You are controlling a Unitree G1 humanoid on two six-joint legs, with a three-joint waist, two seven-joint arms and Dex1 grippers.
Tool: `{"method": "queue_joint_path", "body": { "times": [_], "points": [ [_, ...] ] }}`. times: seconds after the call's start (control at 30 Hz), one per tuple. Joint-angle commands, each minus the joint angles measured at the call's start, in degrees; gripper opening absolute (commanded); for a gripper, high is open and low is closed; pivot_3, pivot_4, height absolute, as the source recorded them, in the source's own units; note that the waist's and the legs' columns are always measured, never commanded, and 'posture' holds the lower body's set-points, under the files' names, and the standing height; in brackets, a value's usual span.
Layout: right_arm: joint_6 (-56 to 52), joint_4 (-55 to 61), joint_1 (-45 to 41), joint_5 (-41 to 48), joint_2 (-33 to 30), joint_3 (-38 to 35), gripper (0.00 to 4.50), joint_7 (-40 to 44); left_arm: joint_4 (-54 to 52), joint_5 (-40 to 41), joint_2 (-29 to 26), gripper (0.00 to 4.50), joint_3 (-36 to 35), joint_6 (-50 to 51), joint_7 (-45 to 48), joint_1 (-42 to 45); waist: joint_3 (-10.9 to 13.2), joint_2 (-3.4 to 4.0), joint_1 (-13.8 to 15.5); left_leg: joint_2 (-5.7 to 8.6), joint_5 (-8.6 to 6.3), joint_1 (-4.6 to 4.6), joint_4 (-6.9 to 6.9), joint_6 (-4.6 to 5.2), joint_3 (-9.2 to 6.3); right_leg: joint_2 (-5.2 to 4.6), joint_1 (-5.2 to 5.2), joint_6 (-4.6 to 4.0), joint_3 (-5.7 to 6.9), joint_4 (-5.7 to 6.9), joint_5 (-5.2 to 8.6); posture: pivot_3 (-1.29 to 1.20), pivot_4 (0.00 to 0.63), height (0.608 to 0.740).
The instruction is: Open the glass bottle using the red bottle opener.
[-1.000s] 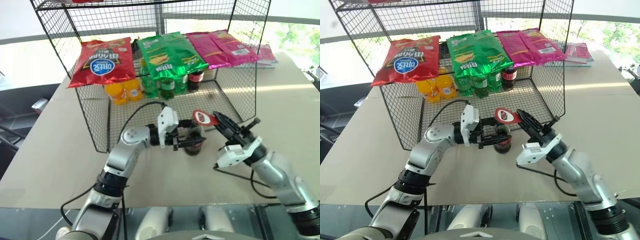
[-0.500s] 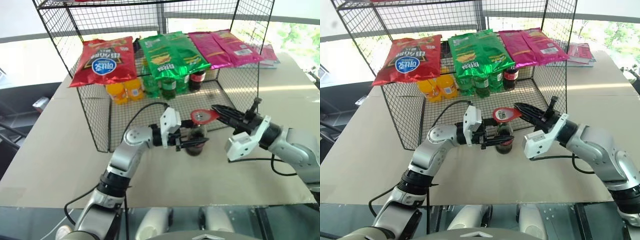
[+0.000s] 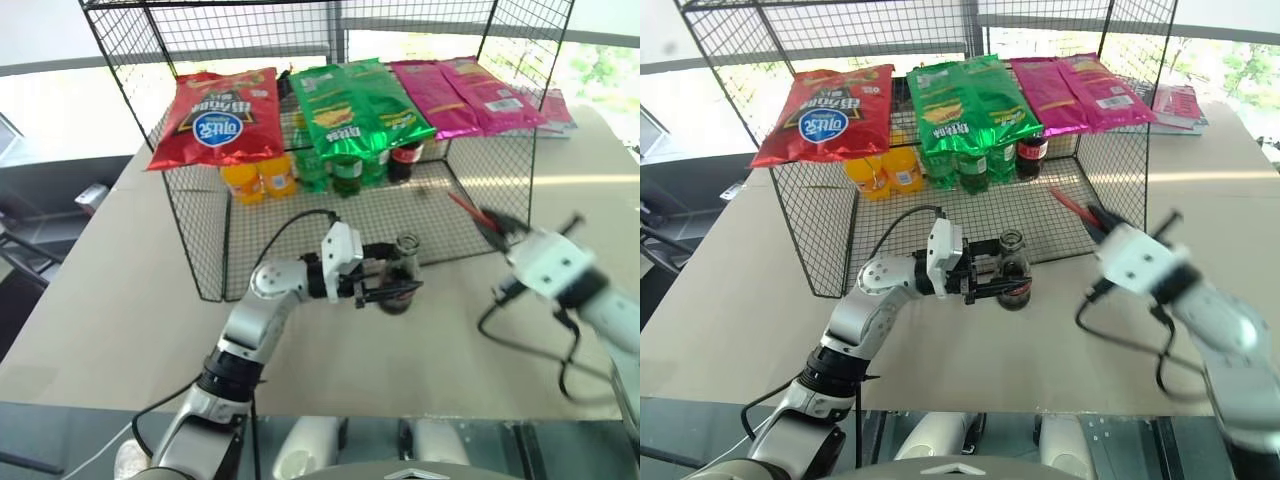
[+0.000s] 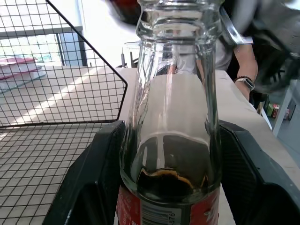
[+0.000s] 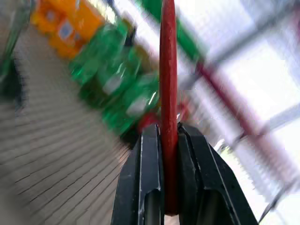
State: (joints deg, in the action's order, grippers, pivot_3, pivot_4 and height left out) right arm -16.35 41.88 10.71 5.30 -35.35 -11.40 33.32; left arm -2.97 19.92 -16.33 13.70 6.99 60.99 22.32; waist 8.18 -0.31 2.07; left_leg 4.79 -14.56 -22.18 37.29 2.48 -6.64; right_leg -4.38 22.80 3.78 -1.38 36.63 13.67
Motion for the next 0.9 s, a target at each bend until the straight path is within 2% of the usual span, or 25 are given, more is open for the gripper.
{"method": "queue_joint_path", "body": {
  "times": [0.03,0.17,0.2,0.23,0.37,0.47,0.63,0.73,0.77,0.8,0.9],
  "points": [
    [-14.9,6.0,5.0,9.0,2.3,-2.2,0.00,-0.8,0.4,-0.8,0.2,2.27,-0.1,-1.4,-1.1,0.0,0.0,0.04,-0.6,0.00,-0.03,0.06,-0.01,0.05,0.08,-0.02,0.01,0.00,-0.07,0.03,0.00,0.00,0.150,0.740],
    [-23.8,1.0,1.8,11.3,4.5,4.2,0.00,-2.2,0.3,-1.6,0.6,2.27,0.5,-3.1,-1.5,-0.7,0.0,0.05,-1.4,-0.05,-0.04,0.31,0.01,0.09,0.08,0.00,-0.23,-0.09,0.02,0.10,0.09,0.00,0.150,0.740],
    [-24.9,0.3,0.7,11.9,4.5,5.3,0.92,-1.8,0.2,-1.6,0.6,2.28,0.6,-3.1,-1.5,-0.9,0.1,0.08,-1.4,-0.05,-0.03,0.32,0.01,0.10,0.09,0.01,-0.23,-0.15,0.09,0.11,0.16,0.00,0.150,0.740],
    [-26.0,-0.2,-0.2,12.1,4.3,6.0,1.23,-1.8,0.0,-1.7,0.6,2.28,0.6,-3.1,-1.6,-1.1,0.1,0.11,-1.3,-0.05,-0.02,0.32,0.04,0.11,0.12,0.01,-0.23,-0.08,0.17,0.13,0.20,0.00,0.150,0.740],
    [-33.6,-5.7,-4.8,16.5,4.6,5.2,3.20,-1.6,-0.1,-1.9,1.1,2.28,0.8,-3.1,-2.4,-1.4,0.1,0.09,-1.0,0.00,-0.01,0.25,0.07,0.12,0.03,0.23,-0.22,0.03,0.33,0.11,0.01,0.00,0.150,0.740],
    [-34.2,-6.5,-5.2,17.1,1.3,3.7,4.43,0.1,-0.4,-1.7,1.3,2.28,0.9,-2.8,-2.6,-1.6,0.1,0.10,-0.9,0.06,-0.02,0.15,0.06,0.09,-0.02,0.20,-0.19,0.04,0.35,0.05,0.01,0.00,0.150,0.740],
    [-25.4,-5.1,-3.3,12.3,-3.9,2.9,4.43,0.8,-0.8,0.0,1.2,2.28,0.1,-1.0,-2.7,-1.2,0.1,0.09,-0.9,0.10,-0.04,0.03,0.04,0.13,-0.01,0.14,-0.09,0.06,0.36,-0.05,0.01,0.00,0.150,0.740],
    [-19.6,-4.6,-3.7,12.3,-2.9,2.4,4.50,0.9,-2.1,1.5,0.6,3.79,-0.7,0.5,-2.4,-1.0,0.1,0.08,-1.1,0.07,-0.05,0.04,0.04,0.15,-0.04,0.17,-0.10,0.08,0.42,-0.04,0.02,0.00,0.150,0.740],
    [-18.8,-4.4,-4.0,13.3,-2.1,2.4,4.50,0.9,-2.4,1.7,0.4,4.03,-0.9,0.7,-2.4,-1.1,0.1,0.07,-1.2,0.06,-0.05,0.04,0.04,0.15,-0.04,0.19,-0.09,0.08,0.41,-0.04,0.02,0.00,0.150,0.740],
    [-18.6,-4.2,-4.4,14.4,-1.2,2.6,4.50,0.9,-2.6,1.6,0.1,4.47,-1.0,0.7,-2.5,-1.1,0.1,0.05,-1.4,0.03,-0.05,0.07,0.04,0.15,-0.04,0.21,-0.10,0.08,0.40,-0.02,0.02,0.00,0.150,0.740],
    [-15.5,-4.8,-4.5,13.9,-1.0,3.6,4.50,1.9,-4.2,2.8,-0.8,4.47,-1.4,2.2,-2.1,-1.5,0.1,0.07,-1.4,-0.01,-0.05,0.10,0.03,0.14,-0.02,0.24,-0.10,0.07,0.38,0.02,0.02,0.00,0.150,0.740]
  ]
}}
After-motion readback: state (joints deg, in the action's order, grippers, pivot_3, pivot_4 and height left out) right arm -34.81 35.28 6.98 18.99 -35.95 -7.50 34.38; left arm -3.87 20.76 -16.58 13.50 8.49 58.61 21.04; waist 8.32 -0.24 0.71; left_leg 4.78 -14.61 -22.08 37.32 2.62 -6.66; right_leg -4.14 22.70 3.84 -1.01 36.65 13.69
